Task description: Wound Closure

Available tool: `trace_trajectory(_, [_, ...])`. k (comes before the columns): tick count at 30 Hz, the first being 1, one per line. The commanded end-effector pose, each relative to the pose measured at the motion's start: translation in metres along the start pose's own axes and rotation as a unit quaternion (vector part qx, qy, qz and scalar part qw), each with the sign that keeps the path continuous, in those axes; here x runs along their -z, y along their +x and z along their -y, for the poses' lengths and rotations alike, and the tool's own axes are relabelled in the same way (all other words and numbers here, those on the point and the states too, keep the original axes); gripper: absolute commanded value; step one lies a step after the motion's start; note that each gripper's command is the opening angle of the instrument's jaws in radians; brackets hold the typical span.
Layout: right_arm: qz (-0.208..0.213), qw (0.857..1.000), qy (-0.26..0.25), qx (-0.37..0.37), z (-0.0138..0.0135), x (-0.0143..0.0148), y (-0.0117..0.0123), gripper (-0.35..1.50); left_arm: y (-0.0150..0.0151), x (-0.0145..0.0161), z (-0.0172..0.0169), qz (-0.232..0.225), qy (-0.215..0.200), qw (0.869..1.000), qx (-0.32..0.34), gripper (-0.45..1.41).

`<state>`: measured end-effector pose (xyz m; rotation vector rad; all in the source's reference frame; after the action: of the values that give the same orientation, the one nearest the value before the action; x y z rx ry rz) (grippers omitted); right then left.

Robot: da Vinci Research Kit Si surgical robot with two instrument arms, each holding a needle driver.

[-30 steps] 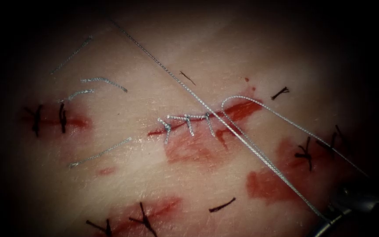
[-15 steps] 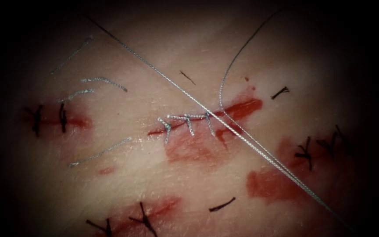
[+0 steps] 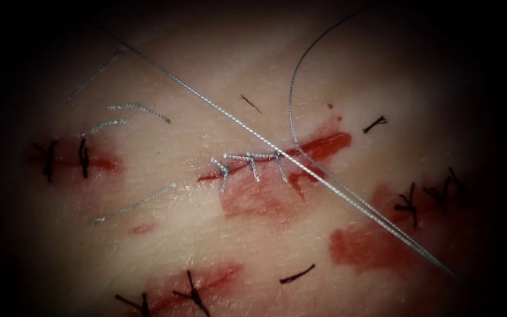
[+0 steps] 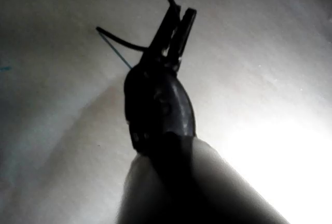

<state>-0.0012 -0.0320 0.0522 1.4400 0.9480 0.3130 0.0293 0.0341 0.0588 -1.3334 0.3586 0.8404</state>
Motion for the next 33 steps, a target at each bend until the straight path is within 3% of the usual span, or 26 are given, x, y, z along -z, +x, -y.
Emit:
trace_trajectory(1, [-0.024, 0.999, -0.024, 0.011, -0.0018, -0.0010, 0.0016, -0.35, -0.0016, -0.0004, -0.0010, 0.002, -0.007, 1.000, 0.004, -0.45])
trace_trajectory(5, [-0.071, 0.992, -0.075, 0.075, -0.0054, -0.0007, 0.0064, -0.35, -0.0069, -0.0003, -0.0073, 0.010, -0.042, 0.999, 0.005, -0.45])
trace_trajectory(10, [-0.144, 0.964, -0.181, 0.131, -0.0100, -0.0002, 0.0113, -0.35, -0.0164, 0.0009, -0.0160, 0.070, -0.105, 0.992, 0.026, -0.45])
trace_trajectory(11, [-0.157, 0.955, -0.210, 0.138, -0.0106, -0.0003, 0.0119, -0.35, -0.0192, 0.0013, -0.0180, 0.091, -0.120, 0.988, 0.031, -0.45])
trace_trajectory(12, [-0.180, 0.932, -0.286, 0.132, -0.0117, -0.0005, 0.0131, -0.35, -0.0236, 0.0021, -0.0207, 0.119, -0.142, 0.982, 0.036, -0.45])
trace_trajectory(14, [-0.195, 0.903, -0.364, 0.121, -0.0125, -0.0009, 0.0141, -0.33, -0.0284, 0.0032, -0.0232, 0.148, -0.172, 0.973, 0.046, -0.45])
trace_trajectory(15, [-0.201, 0.881, -0.415, 0.108, -0.0129, -0.0012, 0.0149, -0.27, -0.0301, 0.0036, -0.0240, 0.161, -0.186, 0.968, 0.046, -0.45])
trace_trajectory(16, [-0.206, 0.862, -0.454, 0.096, -0.0132, -0.0016, 0.0153, -0.16, -0.0317, 0.0041, -0.0248, 0.174, -0.196, 0.964, 0.045, -0.45])
trace_trajectory(17, [-0.212, 0.845, -0.486, 0.074, -0.0135, -0.0019, 0.0156, 0.15, -0.0335, 0.0045, -0.0256, 0.190, -0.208, 0.959, 0.042, -0.45])
trace_trajectory(18, [-0.208, 0.831, -0.513, 0.043, -0.0138, -0.0024, 0.0158, 0.78, -0.0345, 0.0048, -0.0261, 0.201, -0.214, 0.955, 0.044, -0.45])
trace_trajectory(19, [-0.204, 0.823, -0.529, 0.033, -0.0139, -0.0028, 0.0158, 0.88, -0.0353, 0.0051, -0.0266, 0.211, -0.221, 0.951, 0.045, -0.45])
trace_trajectory(22, [-0.185, 0.826, -0.532, 0.020, -0.0143, -0.0036, 0.0155, 0.91, -0.0364, 0.0056, -0.0275, 0.237, -0.250, 0.937, 0.054, -0.45])
trace_trajectory(28, [-0.181, 0.824, -0.536, -0.003, -0.0163, -0.0057, 0.0160, 0.99, -0.0364, 0.0058, -0.0280, 0.265, -0.263, 0.925, 0.063, -0.45])
trace_trajectory(31, [-0.181, 0.821, -0.542, -0.012, -0.0171, -0.0067, 0.0161, 0.91, -0.0366, 0.0059, -0.0282, 0.273, -0.265, 0.922, 0.064, -0.45])
trace_trajectory(33, [-0.174, 0.822, -0.541, -0.015, -0.0176, -0.0071, 0.0163, 0.74, -0.0371, 0.0061, -0.0285, 0.278, -0.268, 0.920, 0.063, -0.45])
